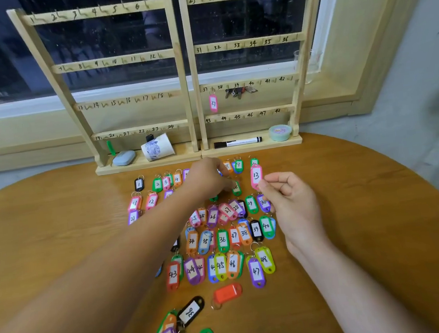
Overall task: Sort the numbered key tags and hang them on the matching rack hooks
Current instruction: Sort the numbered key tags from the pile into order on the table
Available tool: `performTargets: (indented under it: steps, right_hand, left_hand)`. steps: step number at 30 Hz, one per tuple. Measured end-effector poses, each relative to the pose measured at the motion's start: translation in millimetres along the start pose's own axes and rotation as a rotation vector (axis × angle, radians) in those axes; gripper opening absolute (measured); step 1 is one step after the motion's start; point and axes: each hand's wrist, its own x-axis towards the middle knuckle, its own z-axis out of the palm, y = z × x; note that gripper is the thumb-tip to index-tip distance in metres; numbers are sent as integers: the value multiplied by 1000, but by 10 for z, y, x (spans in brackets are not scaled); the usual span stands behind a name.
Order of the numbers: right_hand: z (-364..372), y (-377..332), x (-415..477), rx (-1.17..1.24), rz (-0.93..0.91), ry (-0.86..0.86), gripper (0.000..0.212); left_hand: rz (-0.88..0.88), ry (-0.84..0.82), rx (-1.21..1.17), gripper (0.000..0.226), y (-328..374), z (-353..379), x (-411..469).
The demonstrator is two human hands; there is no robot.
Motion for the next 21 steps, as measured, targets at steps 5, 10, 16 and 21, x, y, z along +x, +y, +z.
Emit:
performTargets:
  steps: [5,10,16,21]
  right_hand:
    - [-2,-34,-27,-31,-1,-7,14]
    - [25,-38,-55,-59,2,-34,16]
    - [74,-26,-126,-84,-15,-77,20]
    - [139,-26,-197,-158,-49,-109,21]
  left_hand:
    - [69,94,-10,23,-49,-157,-186]
    - [99,190,-83,8,-314,-416,-584]
    - [44,286,-141,8,-833,-696,-1091]
    - [-13,304,-182,8,-1192,-760,-1438]
